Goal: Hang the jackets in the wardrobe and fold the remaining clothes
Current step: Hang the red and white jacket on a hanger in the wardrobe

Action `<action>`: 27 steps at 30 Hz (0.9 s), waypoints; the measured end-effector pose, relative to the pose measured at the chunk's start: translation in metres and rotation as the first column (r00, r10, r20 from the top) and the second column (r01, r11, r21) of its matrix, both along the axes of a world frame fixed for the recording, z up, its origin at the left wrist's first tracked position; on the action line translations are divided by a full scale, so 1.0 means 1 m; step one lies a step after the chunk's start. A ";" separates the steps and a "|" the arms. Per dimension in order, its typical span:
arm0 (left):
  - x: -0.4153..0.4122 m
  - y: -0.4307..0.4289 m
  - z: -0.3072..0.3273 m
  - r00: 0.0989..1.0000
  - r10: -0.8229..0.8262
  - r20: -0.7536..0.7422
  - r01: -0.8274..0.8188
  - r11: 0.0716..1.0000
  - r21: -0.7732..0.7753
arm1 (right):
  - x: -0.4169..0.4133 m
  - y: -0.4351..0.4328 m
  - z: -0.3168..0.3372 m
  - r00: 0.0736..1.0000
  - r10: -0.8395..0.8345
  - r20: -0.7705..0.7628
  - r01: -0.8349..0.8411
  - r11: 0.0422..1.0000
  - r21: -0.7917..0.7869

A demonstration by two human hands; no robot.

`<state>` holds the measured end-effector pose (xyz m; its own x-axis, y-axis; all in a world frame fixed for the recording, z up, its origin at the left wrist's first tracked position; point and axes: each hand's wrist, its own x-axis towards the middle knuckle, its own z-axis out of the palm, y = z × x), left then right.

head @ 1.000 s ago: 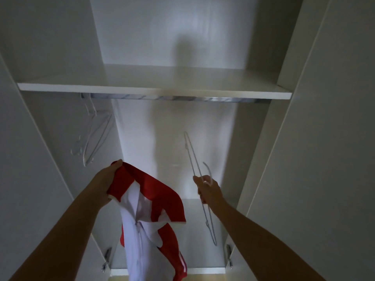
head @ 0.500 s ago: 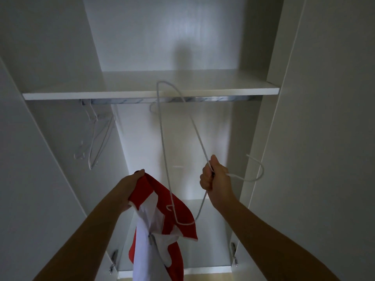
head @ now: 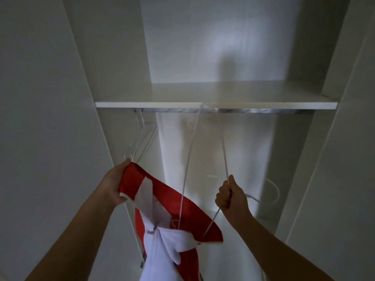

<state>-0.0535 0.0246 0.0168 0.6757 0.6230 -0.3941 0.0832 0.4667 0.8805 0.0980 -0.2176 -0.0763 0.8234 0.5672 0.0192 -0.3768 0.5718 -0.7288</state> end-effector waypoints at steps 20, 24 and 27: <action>-0.019 0.029 0.004 0.977 0.036 -0.211 0.055 0.911 0.409 | -0.019 0.006 -0.026 0.838 0.346 0.422 -0.049 0.818 -0.573; -0.008 0.014 0.012 0.943 0.072 -0.326 0.210 0.633 0.745 | -0.024 0.000 -0.040 0.781 0.488 0.388 -0.042 0.662 -0.748; 0.000 0.000 0.011 0.941 0.129 -0.313 0.272 0.261 0.926 | -0.023 -0.004 -0.047 0.752 0.577 0.319 0.003 0.481 -0.877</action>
<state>-0.0536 0.0243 0.0283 0.7257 0.6271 0.2828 0.3826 -0.7096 0.5918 0.0752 -0.2220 -0.1229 0.6084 0.7603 -0.2276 0.1989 -0.4238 -0.8837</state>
